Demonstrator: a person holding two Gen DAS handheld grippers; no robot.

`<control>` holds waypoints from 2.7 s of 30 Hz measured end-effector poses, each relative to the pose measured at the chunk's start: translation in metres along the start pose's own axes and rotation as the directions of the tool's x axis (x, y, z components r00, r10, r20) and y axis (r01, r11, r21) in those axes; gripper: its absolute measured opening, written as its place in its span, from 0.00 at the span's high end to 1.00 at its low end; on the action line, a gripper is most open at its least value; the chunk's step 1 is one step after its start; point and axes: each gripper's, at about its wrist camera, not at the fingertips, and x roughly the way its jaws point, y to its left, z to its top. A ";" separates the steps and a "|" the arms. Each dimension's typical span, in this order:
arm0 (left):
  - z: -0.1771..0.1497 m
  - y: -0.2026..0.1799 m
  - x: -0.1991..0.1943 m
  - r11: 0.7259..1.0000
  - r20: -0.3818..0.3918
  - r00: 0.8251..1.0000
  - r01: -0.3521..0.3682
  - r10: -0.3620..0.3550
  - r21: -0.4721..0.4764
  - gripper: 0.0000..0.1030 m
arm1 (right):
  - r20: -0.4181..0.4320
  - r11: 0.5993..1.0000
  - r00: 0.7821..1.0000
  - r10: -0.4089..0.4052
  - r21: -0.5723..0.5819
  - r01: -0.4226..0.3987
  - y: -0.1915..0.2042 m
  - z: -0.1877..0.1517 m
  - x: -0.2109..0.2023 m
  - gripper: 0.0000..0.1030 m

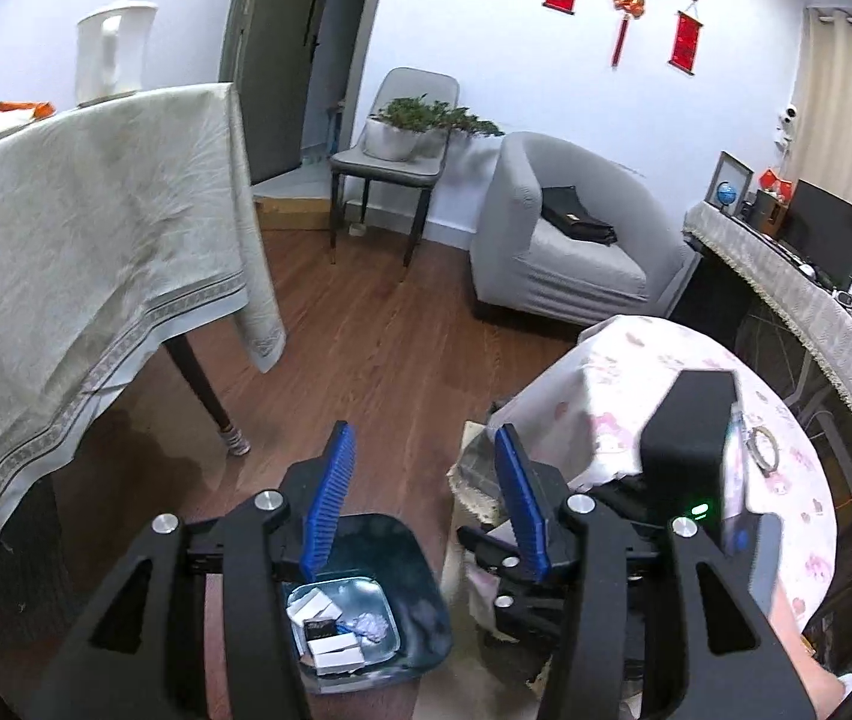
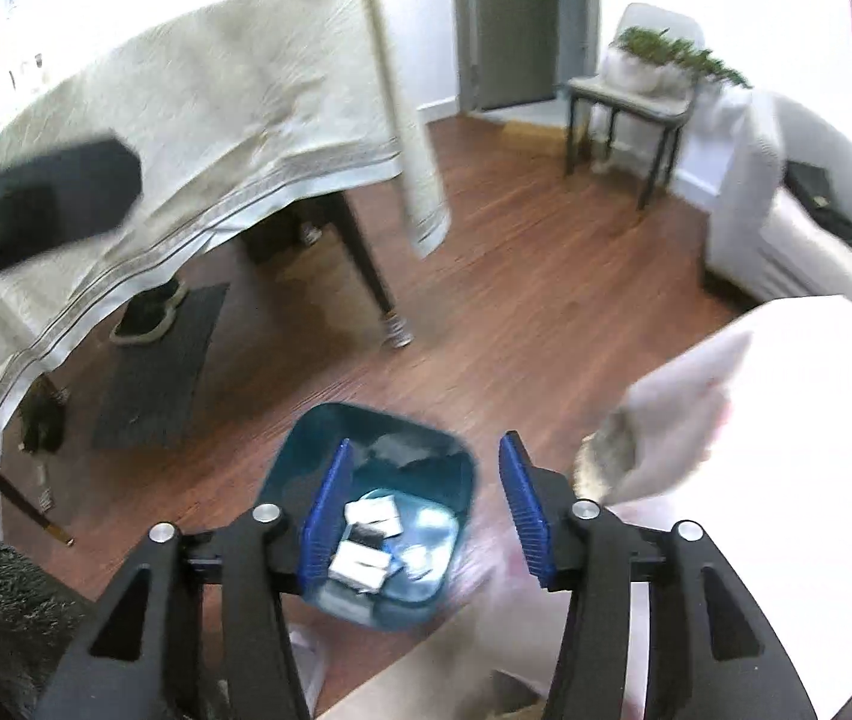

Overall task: Collect trash
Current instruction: 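Move both open grippers back over the table, then grasp the clear plastic cup with the left gripper while the right grasps the cardboard ring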

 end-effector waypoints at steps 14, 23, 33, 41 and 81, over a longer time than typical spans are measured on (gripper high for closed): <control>0.000 -0.081 0.032 0.992 -0.031 0.996 0.088 -0.086 0.086 0.39 | 0.098 0.976 0.982 -0.162 0.162 0.144 -0.111 -0.025 -0.084 0.40; -0.006 -0.125 0.054 0.983 -0.064 0.989 0.139 -0.132 0.119 0.30 | 0.115 0.953 0.967 -0.227 0.232 0.196 -0.158 -0.050 -0.120 0.36; -0.021 -0.167 0.079 0.972 -0.121 0.981 0.168 -0.149 0.167 0.20 | 0.099 0.914 0.947 -0.304 0.309 0.261 -0.208 -0.082 -0.148 0.24; -0.038 -0.199 0.103 0.953 -0.175 0.976 0.172 -0.131 0.248 0.20 | 0.088 0.884 0.937 -0.339 0.371 0.285 -0.238 -0.102 -0.165 0.23; -0.060 -0.218 0.132 0.949 -0.262 0.960 0.174 -0.103 0.265 0.68 | -0.008 0.852 0.937 -0.348 0.414 0.320 -0.279 -0.130 -0.154 0.23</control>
